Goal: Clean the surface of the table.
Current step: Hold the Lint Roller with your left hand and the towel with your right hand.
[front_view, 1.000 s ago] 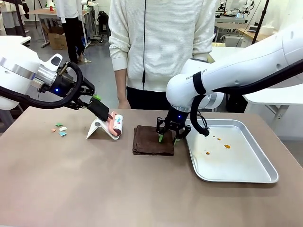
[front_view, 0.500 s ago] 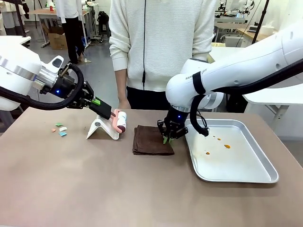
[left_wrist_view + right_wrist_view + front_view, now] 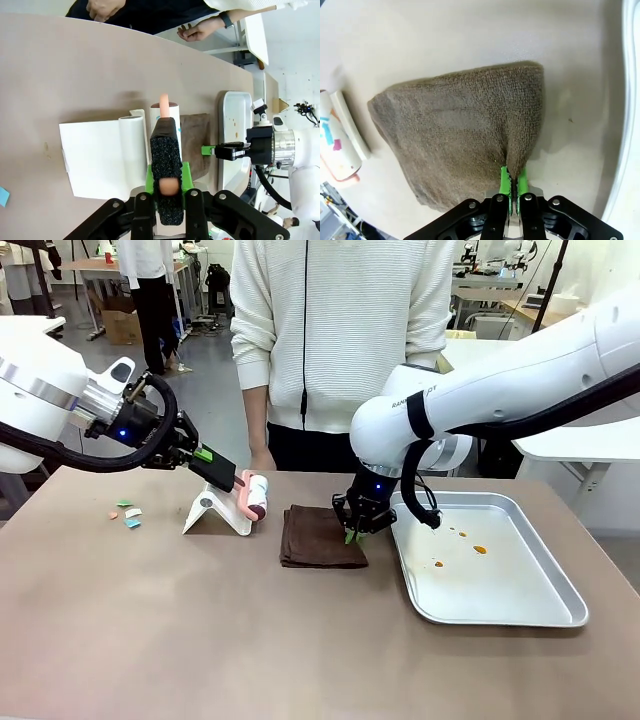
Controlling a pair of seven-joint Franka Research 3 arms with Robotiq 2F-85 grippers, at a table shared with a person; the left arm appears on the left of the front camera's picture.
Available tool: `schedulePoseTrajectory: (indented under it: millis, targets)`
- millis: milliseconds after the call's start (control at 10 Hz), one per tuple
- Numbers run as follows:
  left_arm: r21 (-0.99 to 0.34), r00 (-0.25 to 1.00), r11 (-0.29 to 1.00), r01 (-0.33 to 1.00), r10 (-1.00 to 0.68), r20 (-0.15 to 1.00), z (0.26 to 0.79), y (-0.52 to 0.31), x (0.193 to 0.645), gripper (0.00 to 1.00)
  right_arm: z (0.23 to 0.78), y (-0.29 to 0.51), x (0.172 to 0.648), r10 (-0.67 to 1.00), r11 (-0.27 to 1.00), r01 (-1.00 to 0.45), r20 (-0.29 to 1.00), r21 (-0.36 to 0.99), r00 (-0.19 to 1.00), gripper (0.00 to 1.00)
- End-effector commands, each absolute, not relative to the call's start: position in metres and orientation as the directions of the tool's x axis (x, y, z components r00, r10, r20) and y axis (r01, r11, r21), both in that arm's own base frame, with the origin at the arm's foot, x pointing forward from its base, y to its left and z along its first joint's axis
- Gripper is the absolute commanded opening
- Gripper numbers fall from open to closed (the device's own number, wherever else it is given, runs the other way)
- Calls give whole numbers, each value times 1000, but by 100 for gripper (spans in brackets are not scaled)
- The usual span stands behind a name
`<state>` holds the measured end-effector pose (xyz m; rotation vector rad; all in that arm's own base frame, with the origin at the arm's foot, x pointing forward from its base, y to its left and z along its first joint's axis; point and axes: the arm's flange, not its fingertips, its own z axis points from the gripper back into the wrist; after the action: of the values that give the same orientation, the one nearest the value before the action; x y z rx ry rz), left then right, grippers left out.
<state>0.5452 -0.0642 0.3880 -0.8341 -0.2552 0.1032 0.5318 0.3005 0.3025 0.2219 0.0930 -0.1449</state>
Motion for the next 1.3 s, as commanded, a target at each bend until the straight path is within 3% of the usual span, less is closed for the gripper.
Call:
schedulePoseTrajectory:
  millis: [0,300,600,900,1200]
  targets:
    - [-758,963,651,41,178,204,391,-67,546,0,294,301,534,-153,957,180,-132,227,979,0]
    - [-792,964,608,63,169,207,401,-59,541,0,313,282,527,-130,886,188,-163,424,978,0]
    - [-864,964,494,91,173,201,426,-30,525,0,335,254,518,-47,656,144,-150,741,988,0]
    - [-885,960,450,121,173,220,449,-4,497,0,352,244,503,2,485,107,-124,868,992,0]
    - [-906,970,368,209,37,239,473,30,448,0,391,220,437,24,432,-43,37,901,999,0]
